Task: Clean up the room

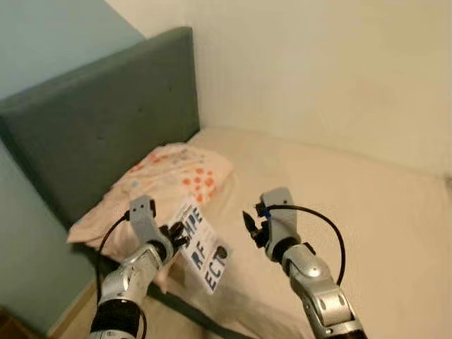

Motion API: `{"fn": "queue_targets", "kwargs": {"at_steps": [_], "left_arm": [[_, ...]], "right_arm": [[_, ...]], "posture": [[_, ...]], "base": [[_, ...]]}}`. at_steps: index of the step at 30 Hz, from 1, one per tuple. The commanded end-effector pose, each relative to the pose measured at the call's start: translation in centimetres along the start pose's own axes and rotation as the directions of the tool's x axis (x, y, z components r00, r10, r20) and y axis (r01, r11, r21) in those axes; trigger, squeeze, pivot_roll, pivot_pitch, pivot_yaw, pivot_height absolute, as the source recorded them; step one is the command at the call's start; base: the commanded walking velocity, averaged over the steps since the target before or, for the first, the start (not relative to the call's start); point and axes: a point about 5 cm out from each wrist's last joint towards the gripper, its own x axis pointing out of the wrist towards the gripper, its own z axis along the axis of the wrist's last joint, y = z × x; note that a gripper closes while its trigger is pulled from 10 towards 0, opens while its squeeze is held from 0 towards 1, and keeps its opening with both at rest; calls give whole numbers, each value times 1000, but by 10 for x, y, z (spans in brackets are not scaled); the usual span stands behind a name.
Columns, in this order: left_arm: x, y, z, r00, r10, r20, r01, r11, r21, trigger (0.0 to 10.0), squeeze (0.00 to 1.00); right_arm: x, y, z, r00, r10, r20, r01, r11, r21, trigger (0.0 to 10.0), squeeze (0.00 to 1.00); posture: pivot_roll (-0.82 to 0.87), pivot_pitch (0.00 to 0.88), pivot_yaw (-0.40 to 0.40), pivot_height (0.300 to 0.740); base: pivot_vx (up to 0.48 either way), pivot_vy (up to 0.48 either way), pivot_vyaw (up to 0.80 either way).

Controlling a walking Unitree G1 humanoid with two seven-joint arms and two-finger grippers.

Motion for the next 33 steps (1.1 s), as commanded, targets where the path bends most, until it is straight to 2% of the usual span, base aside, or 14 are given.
{"fn": "queue_targets", "kwargs": {"at_steps": [1, 4, 6, 9, 33], "left_arm": [[-1, -3, 13, 998, -8, 63, 5, 998, 60, 10000, 0], [-4, -3, 18, 995, -4, 104, -5, 996, 88, 10000, 0], [-9, -4, 26, 985, -14, 170, -13, 988, 155, 10000, 0], [-12, -5, 30, 981, -24, 193, -9, 985, 173, 10000, 0], [-12, -10, 30, 977, -16, 211, -24, 983, 183, 10000, 0]], "right_arm": [[-1, 3, -2, 1000, 16, 0, -16, 1000, 10, 10000, 0], [-1, 3, -1, 1000, 17, 3, -17, 1000, 13, 10000, 0], [-3, 3, -2, 1000, 14, 9, -14, 1000, 16, 10000, 0], [-4, 3, -2, 1000, 10, 11, -10, 1000, 21, 10000, 0], [-5, 1, -3, 1000, -1, 15, 0, 1000, 19, 10000, 0]], "posture": [[-128, 33, 22, 740], [-129, 34, 25, 740], [-130, 37, 27, 740], [-129, 38, 28, 740], [-132, 43, 36, 740]], "base": [[0, 0, -800], [0, 0, -800], [0, 0, -800], [0, 0, -800], [0, 0, -771]]}}
